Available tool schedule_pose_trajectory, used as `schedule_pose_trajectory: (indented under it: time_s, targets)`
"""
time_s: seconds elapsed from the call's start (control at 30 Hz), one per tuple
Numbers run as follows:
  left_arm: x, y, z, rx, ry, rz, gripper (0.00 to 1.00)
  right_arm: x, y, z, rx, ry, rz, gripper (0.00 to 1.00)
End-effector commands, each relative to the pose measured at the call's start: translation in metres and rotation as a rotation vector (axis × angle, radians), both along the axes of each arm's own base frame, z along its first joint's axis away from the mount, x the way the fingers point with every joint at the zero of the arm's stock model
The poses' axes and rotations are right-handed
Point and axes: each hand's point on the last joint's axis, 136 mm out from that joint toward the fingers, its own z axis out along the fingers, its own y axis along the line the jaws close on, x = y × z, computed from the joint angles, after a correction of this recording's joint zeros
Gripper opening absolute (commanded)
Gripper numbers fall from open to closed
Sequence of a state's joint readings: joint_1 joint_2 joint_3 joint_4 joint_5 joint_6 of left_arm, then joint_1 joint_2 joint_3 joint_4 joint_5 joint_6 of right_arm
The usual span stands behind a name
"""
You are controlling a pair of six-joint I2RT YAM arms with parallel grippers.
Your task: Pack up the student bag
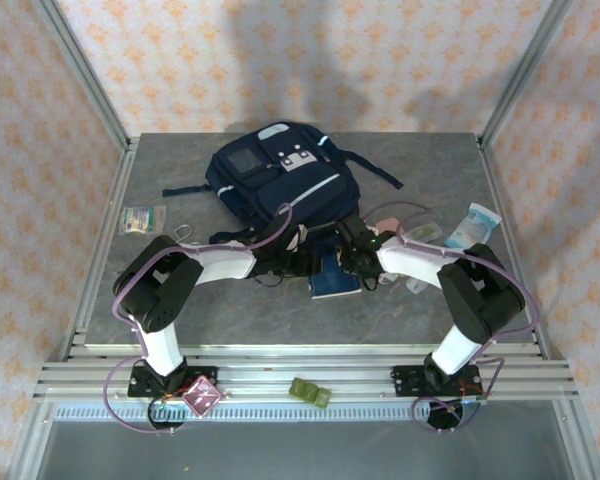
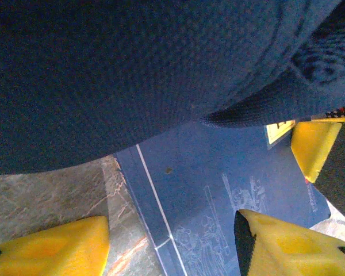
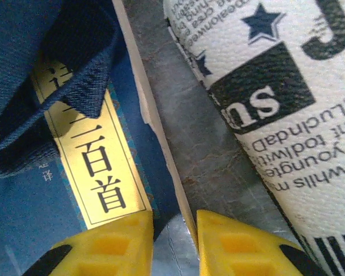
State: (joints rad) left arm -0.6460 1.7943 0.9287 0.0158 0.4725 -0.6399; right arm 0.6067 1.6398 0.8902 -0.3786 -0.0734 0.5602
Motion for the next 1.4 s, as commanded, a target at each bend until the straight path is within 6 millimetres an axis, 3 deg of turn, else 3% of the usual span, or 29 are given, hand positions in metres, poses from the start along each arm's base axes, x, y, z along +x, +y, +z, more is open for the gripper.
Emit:
schedule_pose_trajectory:
  time_s: [0.0,0.2,0.33,0.53,0.77,0.9,0.97,1.07,1.17,1.27,1.37]
  targets:
    - [-0.009,-0.020,-0.012,-0.052,0.035,-0.052,0.59,-0.009,0.008,-0.011,0.052,0.036,0.028,0.19]
    - [-0.015,-0.034,0.006,-0.175,0.009,-0.099,0.59,-0.030,0.026,-0.009,0.204,0.077,0.082,0.17]
    - [-0.019,-0.040,0.025,-0.258,-0.025,-0.119,0.56,-0.041,0.028,-0.017,0.233,0.111,0.092,0.16]
    - [-0.026,-0.038,0.057,-0.343,-0.096,-0.125,0.47,-0.049,0.026,-0.024,0.240,0.131,0.094,0.16]
    - [-0.032,-0.031,0.077,-0.395,-0.149,-0.111,0.41,-0.055,0.024,-0.028,0.240,0.145,0.103,0.16]
    - [-0.032,-0.028,0.072,-0.387,-0.146,-0.093,0.43,-0.060,0.029,-0.028,0.262,0.147,0.117,0.16]
    - [-0.032,-0.027,0.057,-0.352,-0.105,-0.087,0.48,-0.063,0.033,-0.028,0.275,0.151,0.127,0.17]
    - [-0.031,-0.025,0.041,-0.294,-0.065,-0.081,0.48,-0.065,0.035,-0.028,0.278,0.152,0.133,0.16]
    - [-0.031,-0.022,0.030,-0.239,-0.045,-0.090,0.38,-0.066,0.038,-0.026,0.291,0.150,0.139,0.17]
    - [-0.031,-0.026,0.037,-0.283,-0.062,-0.090,0.37,-0.067,0.041,-0.025,0.310,0.151,0.150,0.16]
    - [-0.030,-0.032,0.056,-0.390,-0.106,-0.083,0.38,-0.071,0.042,-0.028,0.315,0.165,0.155,0.16]
